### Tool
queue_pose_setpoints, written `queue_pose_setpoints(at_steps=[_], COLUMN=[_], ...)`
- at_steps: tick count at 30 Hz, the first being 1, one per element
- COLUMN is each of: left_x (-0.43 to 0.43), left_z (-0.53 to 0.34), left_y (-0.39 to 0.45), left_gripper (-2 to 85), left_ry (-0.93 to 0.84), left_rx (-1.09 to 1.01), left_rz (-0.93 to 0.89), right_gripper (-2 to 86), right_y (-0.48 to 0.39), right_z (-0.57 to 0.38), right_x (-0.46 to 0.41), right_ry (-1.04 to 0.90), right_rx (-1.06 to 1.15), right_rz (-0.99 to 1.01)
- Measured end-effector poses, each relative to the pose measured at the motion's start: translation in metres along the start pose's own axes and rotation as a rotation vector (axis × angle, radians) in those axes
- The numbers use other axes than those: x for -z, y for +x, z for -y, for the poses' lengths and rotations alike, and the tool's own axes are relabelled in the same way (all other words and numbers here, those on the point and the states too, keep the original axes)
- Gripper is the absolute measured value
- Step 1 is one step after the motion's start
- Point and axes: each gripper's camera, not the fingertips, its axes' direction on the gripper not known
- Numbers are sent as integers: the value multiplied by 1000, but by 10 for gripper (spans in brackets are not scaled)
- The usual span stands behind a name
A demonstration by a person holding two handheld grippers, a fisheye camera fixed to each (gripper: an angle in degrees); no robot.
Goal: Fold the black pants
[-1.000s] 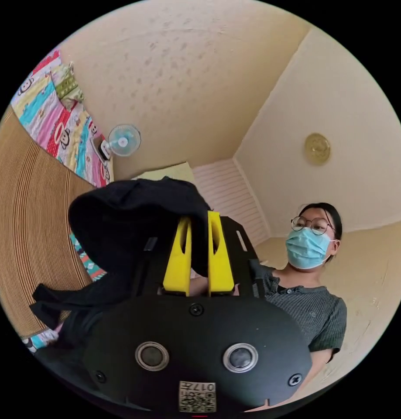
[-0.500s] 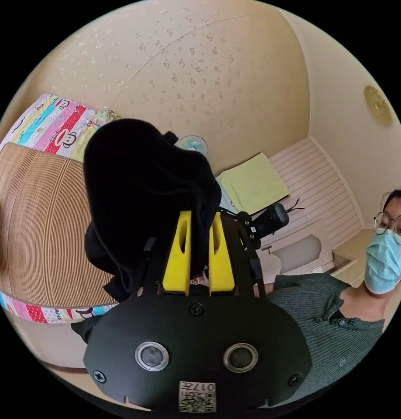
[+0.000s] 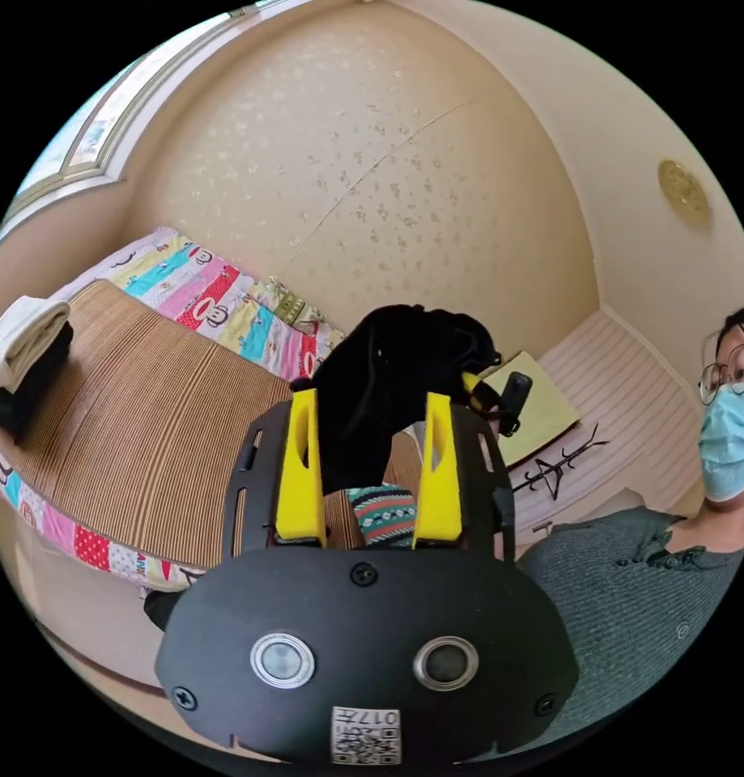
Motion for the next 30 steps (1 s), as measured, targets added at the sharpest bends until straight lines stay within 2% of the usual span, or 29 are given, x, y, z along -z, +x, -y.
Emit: queue_pose_setpoints(at_steps=[2,5,7,10,12,13,14,15,18,20,22,24,28,30], left_x=[-5,-13,-26,-59,-94,-103,-119,-130,-140,-133,-122,-96,-33,19], left_z=[6,18,30,52,71,76,86,96,124,146,171,210,271,312], left_y=[-10,-33,-52,-69,-72,-71,-70,-67,-50,-29,-4,37,69,57], left_gripper=[271,286,298,304,298,288,268,199,111,83,67,65,64,64], left_ry=[-58,-45,-87,-194,-284,-300,-304,-266,-230,-214,-225,-285,-226,-106], left_rx=[24,36,86,106,135,151,191,224,245,189,126,-15,-155,-166], left_rz=[-16,71,-40,-288,-670,-774,-975,-1150,-1297,-1363,-1475,-1472,-1503,-1493], right_gripper=[7,6,6,5,5,5,5,5,6,6,7,10,26,40], right_y=[-15,-37,-48,-58,-61,-61,-61,-58,-50,-53,-65,-67,-67,-57], right_z=[11,25,32,36,35,34,33,29,17,14,32,67,184,239], right_x=[14,39,64,104,131,149,158,176,233,278,329,345,325,294], right_ry=[6,30,78,139,176,194,203,222,295,349,407,421,489,498], right_rx=[68,178,205,245,266,270,269,260,214,156,87,41,243,344], right_rz=[-11,31,64,125,173,197,207,234,270,143,-184,-368,-392,-382])
